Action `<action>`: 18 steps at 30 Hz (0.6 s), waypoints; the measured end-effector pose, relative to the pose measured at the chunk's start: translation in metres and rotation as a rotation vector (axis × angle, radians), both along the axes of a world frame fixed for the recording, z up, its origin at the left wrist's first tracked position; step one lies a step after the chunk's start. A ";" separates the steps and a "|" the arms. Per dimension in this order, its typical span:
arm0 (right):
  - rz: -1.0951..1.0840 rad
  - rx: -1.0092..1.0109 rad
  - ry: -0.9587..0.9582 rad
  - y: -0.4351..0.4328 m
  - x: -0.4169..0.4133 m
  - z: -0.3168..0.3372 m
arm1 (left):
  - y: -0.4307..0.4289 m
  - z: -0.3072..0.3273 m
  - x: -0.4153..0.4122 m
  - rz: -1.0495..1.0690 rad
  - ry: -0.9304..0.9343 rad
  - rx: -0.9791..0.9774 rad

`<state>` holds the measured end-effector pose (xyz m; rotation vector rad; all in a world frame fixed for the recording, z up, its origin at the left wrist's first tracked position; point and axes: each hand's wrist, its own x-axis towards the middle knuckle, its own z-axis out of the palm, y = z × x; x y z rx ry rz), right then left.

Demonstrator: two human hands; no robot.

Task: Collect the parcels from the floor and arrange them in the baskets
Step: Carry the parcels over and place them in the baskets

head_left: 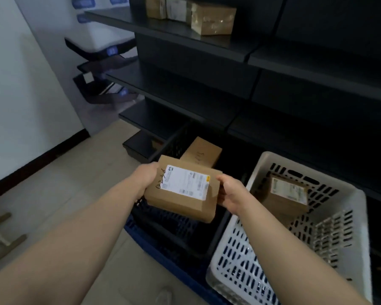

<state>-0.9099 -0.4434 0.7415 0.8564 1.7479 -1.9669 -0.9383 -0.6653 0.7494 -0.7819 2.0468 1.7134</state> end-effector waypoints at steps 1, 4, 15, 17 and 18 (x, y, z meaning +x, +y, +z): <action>-0.014 -0.005 -0.039 -0.007 -0.006 -0.006 | -0.005 -0.009 -0.013 -0.031 -0.034 -0.002; -0.059 0.011 -0.125 -0.020 -0.022 -0.025 | -0.015 -0.044 -0.049 -0.123 -0.135 -0.031; -0.203 0.045 -0.392 -0.038 -0.053 -0.115 | -0.010 -0.141 -0.093 -0.308 -0.403 -0.031; -0.222 0.030 -0.405 -0.040 -0.055 -0.126 | -0.007 -0.153 -0.098 -0.327 -0.421 -0.041; -0.227 0.028 -0.413 -0.041 -0.056 -0.132 | -0.007 -0.159 -0.099 -0.339 -0.429 -0.044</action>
